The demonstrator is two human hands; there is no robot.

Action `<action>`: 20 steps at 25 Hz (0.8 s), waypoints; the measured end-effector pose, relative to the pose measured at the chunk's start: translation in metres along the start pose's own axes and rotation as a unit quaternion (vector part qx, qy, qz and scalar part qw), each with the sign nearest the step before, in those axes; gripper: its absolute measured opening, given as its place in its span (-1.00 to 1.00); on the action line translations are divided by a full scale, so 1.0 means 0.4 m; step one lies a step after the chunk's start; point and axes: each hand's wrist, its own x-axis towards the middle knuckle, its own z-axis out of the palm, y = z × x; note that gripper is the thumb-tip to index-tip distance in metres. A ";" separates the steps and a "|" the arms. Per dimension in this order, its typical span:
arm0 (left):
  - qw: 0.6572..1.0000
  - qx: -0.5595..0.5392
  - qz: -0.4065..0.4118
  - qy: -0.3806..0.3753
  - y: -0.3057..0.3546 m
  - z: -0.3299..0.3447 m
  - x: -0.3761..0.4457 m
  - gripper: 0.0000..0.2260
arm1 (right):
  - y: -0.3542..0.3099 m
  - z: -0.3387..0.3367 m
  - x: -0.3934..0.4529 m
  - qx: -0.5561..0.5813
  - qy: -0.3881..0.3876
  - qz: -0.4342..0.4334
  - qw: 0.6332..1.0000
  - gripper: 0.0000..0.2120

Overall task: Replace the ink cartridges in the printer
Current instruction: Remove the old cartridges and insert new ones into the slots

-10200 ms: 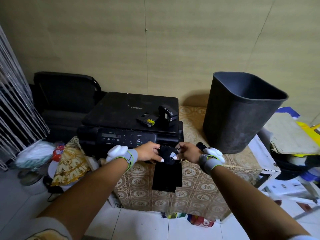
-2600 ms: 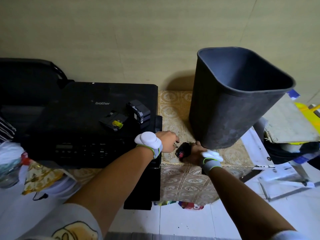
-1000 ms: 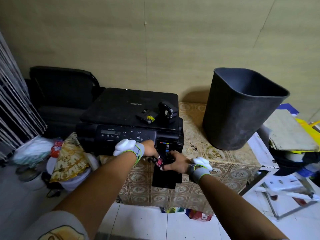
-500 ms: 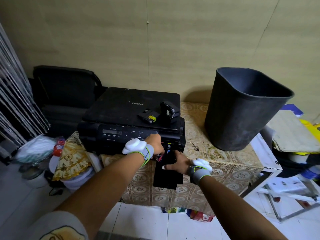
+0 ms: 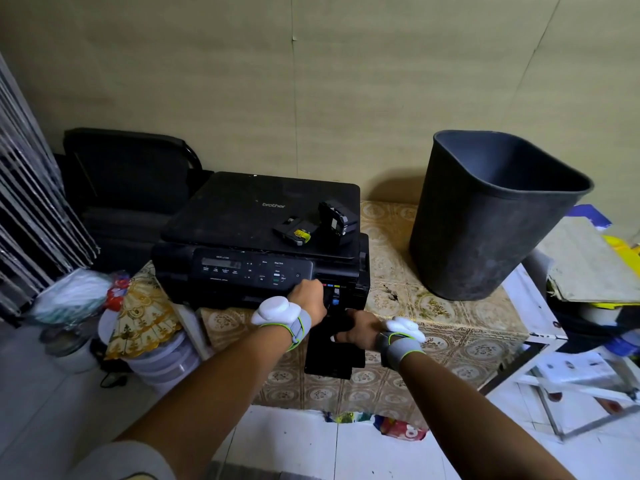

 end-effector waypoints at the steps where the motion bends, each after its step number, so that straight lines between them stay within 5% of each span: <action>1: 1.000 0.005 0.002 0.001 0.001 0.003 0.001 -0.76 | 0.000 0.001 0.003 0.003 0.000 -0.002 1.000 -0.51; 13: 1.000 0.016 -0.001 -0.019 -0.012 0.025 0.003 -0.73 | 0.004 0.004 0.027 -0.060 0.043 -0.014 0.997 -0.67; 20: 0.992 -0.064 -0.025 -0.101 -0.047 0.003 0.001 -0.73 | 0.001 0.004 0.018 0.125 0.034 -0.008 0.992 -0.91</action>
